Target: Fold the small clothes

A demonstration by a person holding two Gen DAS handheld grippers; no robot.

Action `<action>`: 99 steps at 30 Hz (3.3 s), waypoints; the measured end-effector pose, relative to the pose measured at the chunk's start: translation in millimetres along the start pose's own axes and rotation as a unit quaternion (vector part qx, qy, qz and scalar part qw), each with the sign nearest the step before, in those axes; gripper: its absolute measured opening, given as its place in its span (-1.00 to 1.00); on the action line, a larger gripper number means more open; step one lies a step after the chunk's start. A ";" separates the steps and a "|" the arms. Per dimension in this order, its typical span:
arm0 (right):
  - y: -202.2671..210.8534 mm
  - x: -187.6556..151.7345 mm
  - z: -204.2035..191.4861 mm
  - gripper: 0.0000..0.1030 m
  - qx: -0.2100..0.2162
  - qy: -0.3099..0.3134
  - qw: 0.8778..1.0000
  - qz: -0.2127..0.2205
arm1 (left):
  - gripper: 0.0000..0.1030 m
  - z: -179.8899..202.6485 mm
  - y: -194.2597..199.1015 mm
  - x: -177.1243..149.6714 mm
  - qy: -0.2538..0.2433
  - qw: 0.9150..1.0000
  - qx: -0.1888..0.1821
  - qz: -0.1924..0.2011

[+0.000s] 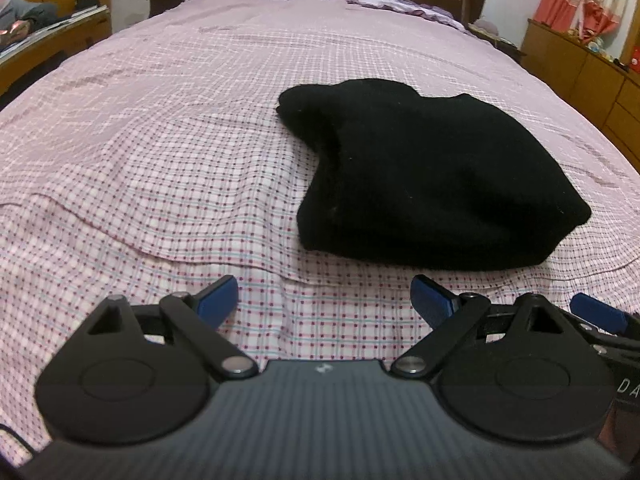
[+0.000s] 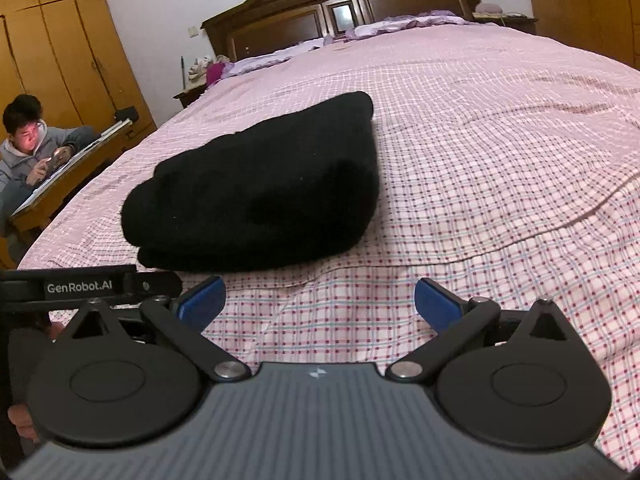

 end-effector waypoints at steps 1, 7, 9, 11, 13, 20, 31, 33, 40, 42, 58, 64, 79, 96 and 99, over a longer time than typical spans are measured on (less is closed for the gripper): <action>-1.2 -0.4 1.7 1.00 -0.002 -0.004 1.000 -0.002 | 0.84 -0.3 -1.0 -0.5 0.000 1.000 0.004 -0.002; -3.9 -1.4 9.1 1.00 -0.007 -0.017 1.000 -0.006 | 0.84 0.6 -3.9 -5.2 -0.002 1.000 0.007 -0.011; -4.2 -1.6 8.6 1.00 -0.007 -0.015 1.000 -0.006 | 0.84 1.9 -5.0 -6.8 -0.005 1.000 0.003 -0.014; -4.5 -1.6 8.1 1.00 -0.007 -0.014 1.000 -0.006 | 0.84 2.2 -4.9 -7.4 -0.005 1.000 0.003 -0.013; -4.4 -2.0 8.5 1.00 -0.006 -0.014 1.000 -0.006 | 0.84 2.5 -4.6 -7.4 -0.005 1.000 0.004 -0.013; -6.1 -4.7 8.7 1.00 -0.007 -0.013 1.000 -0.011 | 0.84 3.7 -4.3 -7.1 -0.008 1.000 0.009 -0.004; -8.2 -6.8 9.3 1.00 -0.006 -0.013 1.000 -0.015 | 0.83 3.5 -0.1 -10.4 -0.003 1.000 0.021 0.000; -8.7 -7.3 9.7 1.00 -0.006 -0.014 1.000 -0.016 | 0.83 4.3 0.6 -10.0 -0.005 1.000 0.021 0.000; -9.2 -7.7 9.9 1.00 -0.006 -0.015 1.000 -0.017 | 0.83 5.1 -0.3 -10.8 -0.010 1.000 0.022 0.000; -9.1 -7.7 9.9 1.00 -0.006 -0.015 1.000 -0.017 | 0.83 5.1 -0.3 -10.9 -0.010 1.000 0.022 0.000; -9.4 -8.0 10.2 1.00 -0.006 -0.015 1.000 -0.017 | 0.82 3.4 -2.8 -11.8 -0.012 1.000 0.026 -0.001; -9.6 -8.4 10.3 1.00 -0.006 -0.015 1.000 -0.018 | 0.82 4.0 -2.4 -12.2 -0.017 1.000 0.025 -0.002; -9.4 -8.4 10.1 1.00 -0.006 -0.015 1.000 -0.018 | 0.82 4.5 -3.5 -12.5 -0.022 0.999 0.026 -0.002; -9.9 -8.8 9.7 1.00 -0.006 -0.015 1.000 -0.019 | 0.82 7.2 -5.2 -12.9 -0.032 0.999 0.026 -0.004; -10.2 -9.7 9.6 1.00 -0.005 -0.015 1.000 -0.020 | 0.82 7.5 -5.6 -13.0 -0.034 0.999 0.025 -0.004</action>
Point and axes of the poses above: each gripper's, at about its wrist camera, not at the fingertips, and y roughly against the way its jaws point, z to its right, x to its top, the point moved 10 cm from there along -y, roughly the way its jaws point, and after that the axes turned 9 degrees about -y, right-handed, at the moved point
